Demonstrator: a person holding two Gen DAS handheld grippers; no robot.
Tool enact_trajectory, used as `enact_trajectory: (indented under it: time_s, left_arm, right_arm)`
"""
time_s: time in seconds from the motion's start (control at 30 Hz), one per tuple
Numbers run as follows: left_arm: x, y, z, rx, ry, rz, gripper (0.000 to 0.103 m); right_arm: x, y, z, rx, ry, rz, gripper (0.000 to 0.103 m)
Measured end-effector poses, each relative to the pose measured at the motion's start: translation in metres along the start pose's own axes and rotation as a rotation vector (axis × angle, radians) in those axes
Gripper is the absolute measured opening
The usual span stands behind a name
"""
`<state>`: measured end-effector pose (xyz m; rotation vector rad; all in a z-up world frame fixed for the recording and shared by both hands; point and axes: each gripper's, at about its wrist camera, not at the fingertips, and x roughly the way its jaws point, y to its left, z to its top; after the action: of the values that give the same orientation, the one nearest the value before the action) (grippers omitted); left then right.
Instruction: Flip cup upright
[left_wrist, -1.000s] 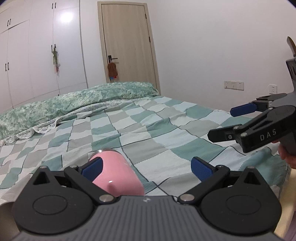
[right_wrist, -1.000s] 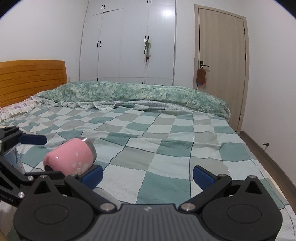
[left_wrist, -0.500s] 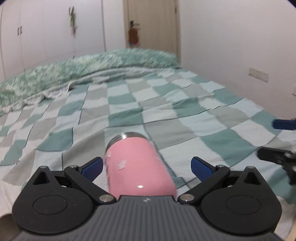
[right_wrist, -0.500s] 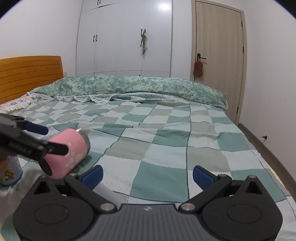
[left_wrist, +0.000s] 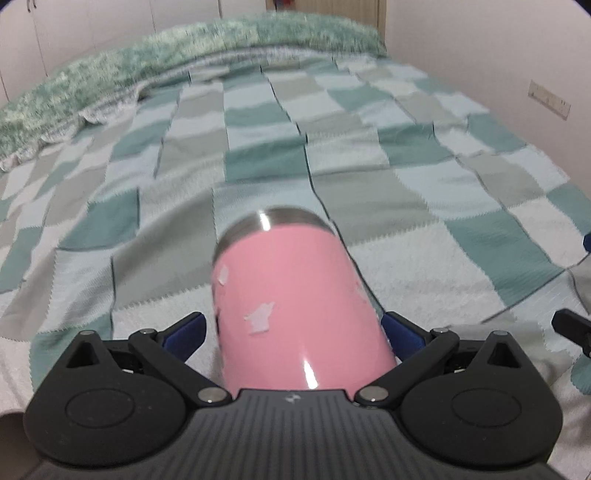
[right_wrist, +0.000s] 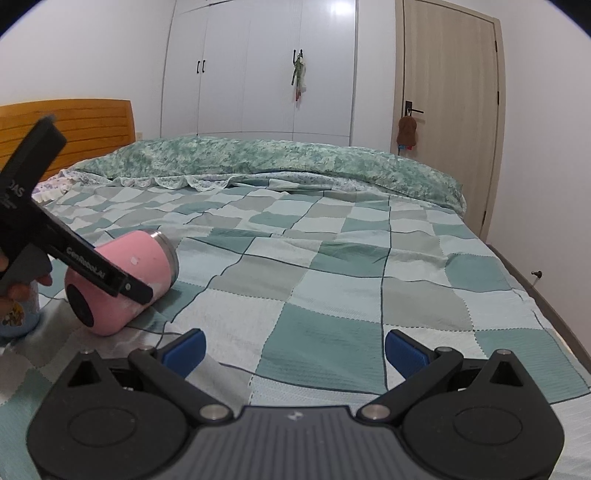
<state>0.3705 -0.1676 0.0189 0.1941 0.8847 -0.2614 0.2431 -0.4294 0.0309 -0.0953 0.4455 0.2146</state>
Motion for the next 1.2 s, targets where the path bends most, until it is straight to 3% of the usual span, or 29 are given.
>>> enact_trajectory:
  time_s: [0.07,0.53,0.93,1.2]
  left_arm:
    - [0.004,0.0,0.0,-0.028,0.036,-0.016,0.092]
    - [0.008,-0.017,0.011,-0.016,0.103,0.082,0.091]
    - [-0.002,-0.022,0.004,-0.016,0.09,0.106,0.09]
    - [-0.038,-0.035,-0.003,-0.009,0.039,0.076,0.09]
  right_arm:
    - [0.003,-0.001,-0.001,0.004,0.001,0.004,0.103]
    - [-0.004,0.001,-0.001,0.016,-0.014,0.019,0.103]
    - [-0.016,-0.02,-0.002,0.068,-0.029,-0.018,0.103]
    - [-0.039,-0.018,-0.001,0.076,-0.062,-0.021,0.103]
